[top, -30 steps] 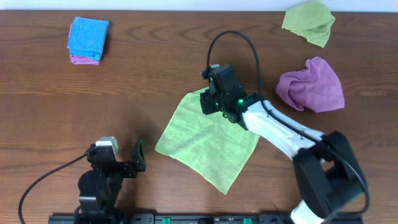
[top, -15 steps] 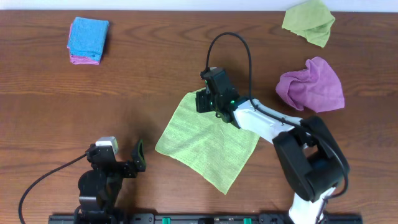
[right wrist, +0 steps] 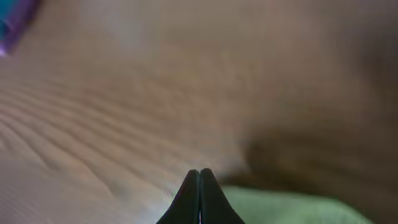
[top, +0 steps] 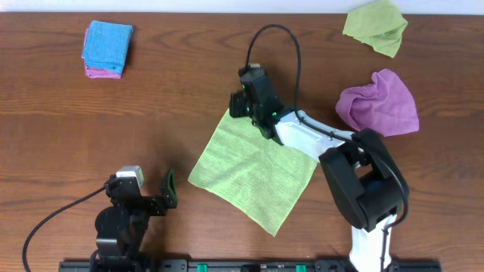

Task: Fold the cloth
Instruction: 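Regrasp the green cloth's top corner with the right gripper and pull it left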

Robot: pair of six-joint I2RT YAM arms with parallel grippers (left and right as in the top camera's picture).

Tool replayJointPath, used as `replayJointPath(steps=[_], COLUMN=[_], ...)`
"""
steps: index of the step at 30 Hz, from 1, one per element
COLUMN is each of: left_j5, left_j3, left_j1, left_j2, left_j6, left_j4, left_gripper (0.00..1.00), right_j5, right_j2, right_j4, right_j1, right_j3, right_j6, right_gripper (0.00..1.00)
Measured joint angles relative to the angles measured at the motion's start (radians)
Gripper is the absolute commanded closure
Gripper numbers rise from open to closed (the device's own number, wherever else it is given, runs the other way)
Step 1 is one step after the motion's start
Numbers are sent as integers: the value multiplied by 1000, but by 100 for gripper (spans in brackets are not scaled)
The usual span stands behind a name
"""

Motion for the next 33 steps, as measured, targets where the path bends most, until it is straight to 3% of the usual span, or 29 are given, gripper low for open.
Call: replayJointPath(steps=[5, 8, 12, 17, 23, 27, 33], left_j5=[0, 0, 0, 0, 0, 0, 0], left_j3=[0, 0, 0, 0, 0, 0, 0], left_j1=[0, 0, 0, 0, 0, 0, 0], left_j2=[0, 0, 0, 0, 0, 0, 0], left_j6=[0, 0, 0, 0, 0, 0, 0], left_j4=[0, 0, 0, 0, 0, 0, 0], left_gripper=[5, 5, 5, 4, 4, 5, 5], right_j5=[-21, -86, -145, -36, 151, 226, 252], right_j2=[0, 0, -21, -163, -417, -462, -414], right_j4=[-27, -126, -445, -834, -1077, -1106, -866], right_j1=[0, 0, 3, 11, 11, 11, 8], right_j3=[48, 72, 121, 171, 209, 211, 40], right_j6=[4, 5, -32, -71, -82, -83, -92], right_gripper=[99, 99, 99, 99, 99, 99, 99])
